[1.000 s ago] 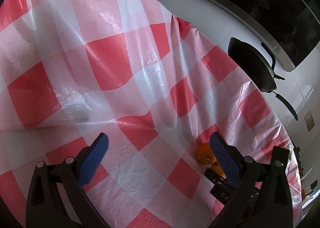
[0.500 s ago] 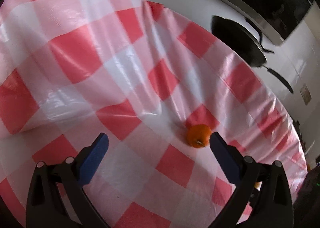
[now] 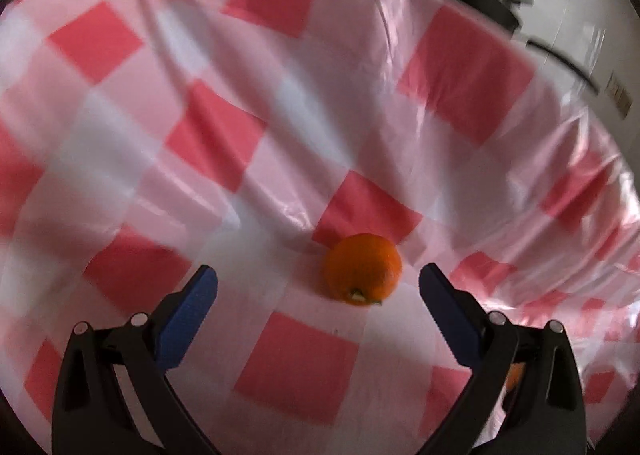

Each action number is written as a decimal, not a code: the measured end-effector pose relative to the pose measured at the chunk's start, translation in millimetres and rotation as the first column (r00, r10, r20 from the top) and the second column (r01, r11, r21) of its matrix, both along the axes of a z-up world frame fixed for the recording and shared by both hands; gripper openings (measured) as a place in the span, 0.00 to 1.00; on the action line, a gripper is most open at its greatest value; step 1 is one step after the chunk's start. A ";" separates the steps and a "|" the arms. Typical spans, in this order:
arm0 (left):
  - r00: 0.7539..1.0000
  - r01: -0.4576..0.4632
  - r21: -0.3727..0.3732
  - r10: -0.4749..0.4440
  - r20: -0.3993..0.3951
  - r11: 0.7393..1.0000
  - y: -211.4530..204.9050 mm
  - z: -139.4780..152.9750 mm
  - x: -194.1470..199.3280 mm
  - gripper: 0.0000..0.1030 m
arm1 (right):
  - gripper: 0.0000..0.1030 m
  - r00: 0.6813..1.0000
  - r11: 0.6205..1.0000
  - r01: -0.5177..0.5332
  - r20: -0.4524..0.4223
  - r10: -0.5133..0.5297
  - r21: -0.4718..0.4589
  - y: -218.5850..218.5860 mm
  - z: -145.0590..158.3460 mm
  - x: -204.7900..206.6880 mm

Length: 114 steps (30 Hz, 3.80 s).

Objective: Organize fruits
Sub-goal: 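Grasp the last orange with the left tool while the right tool holds the striped fruit, then carry the orange and striped fruit to the white box with both tools, then open the left tool over the box while the right tool releases the striped fruit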

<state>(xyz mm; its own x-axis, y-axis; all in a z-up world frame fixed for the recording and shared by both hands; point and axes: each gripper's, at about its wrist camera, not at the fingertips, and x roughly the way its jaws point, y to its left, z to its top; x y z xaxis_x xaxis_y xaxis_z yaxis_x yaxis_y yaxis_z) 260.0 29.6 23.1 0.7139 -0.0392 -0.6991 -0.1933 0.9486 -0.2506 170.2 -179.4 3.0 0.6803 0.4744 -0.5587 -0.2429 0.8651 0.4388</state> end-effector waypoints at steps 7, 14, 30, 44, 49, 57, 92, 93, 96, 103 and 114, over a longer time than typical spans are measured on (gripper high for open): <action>0.994 0.071 0.110 -0.061 -0.092 0.991 -21.4 -7.8 34.8 0.75 | 0.43 1.000 1.000 -0.006 -0.012 0.006 0.004 2.5 -0.2 4.1; 0.983 0.164 0.180 -0.145 -0.114 0.970 -41.1 -15.4 31.7 0.44 | 0.43 1.000 1.000 0.000 -0.012 0.001 0.012 2.6 -1.8 6.7; 0.998 0.031 -0.084 -0.026 0.058 0.996 12.4 -3.4 -86.0 0.44 | 0.42 1.000 0.998 -0.013 0.004 0.013 0.060 -9.2 -5.7 2.2; 0.985 0.027 -0.036 -0.021 0.168 0.999 43.2 20.2 -222.9 0.44 | 0.42 0.998 0.999 -0.013 0.057 0.011 0.034 0.8 3.4 -84.0; 0.975 0.021 -0.033 -0.013 0.220 0.999 47.4 30.1 -258.9 0.44 | 0.43 0.995 0.996 -0.056 0.082 0.050 0.069 12.4 11.7 -156.1; 0.963 -0.006 -0.006 0.007 0.268 1.000 68.5 38.4 -343.2 0.44 | 0.43 0.974 0.979 -0.201 0.114 0.195 0.042 58.3 18.5 -261.1; 0.859 -0.512 0.081 0.508 0.067 0.855 284.9 -50.9 -599.7 0.44 | 0.43 0.433 0.360 -0.854 -0.129 0.892 -0.374 338.5 -49.3 -485.0; 0.848 -0.530 0.054 0.530 0.018 0.846 295.4 -65.8 -604.4 0.44 | 0.43 0.423 0.336 -0.858 -0.161 0.892 -0.388 345.9 -58.5 -487.4; 0.818 -0.566 0.009 0.563 -0.116 0.824 316.7 -103.2 -609.9 0.44 | 0.43 0.399 0.261 -0.865 -0.270 0.877 -0.429 372.7 -90.0 -491.3; 0.758 -0.597 -0.030 0.551 -0.349 0.802 334.6 -166.4 -610.1 0.45 | 0.43 0.359 0.139 -0.888 -0.471 0.806 -0.439 419.7 -152.1 -492.7; 0.712 -0.597 0.062 0.563 -0.420 0.800 340.9 -180.3 -609.2 0.55 | 0.44 0.310 0.046 -0.904 -0.577 0.755 -0.426 425.1 -183.3 -496.0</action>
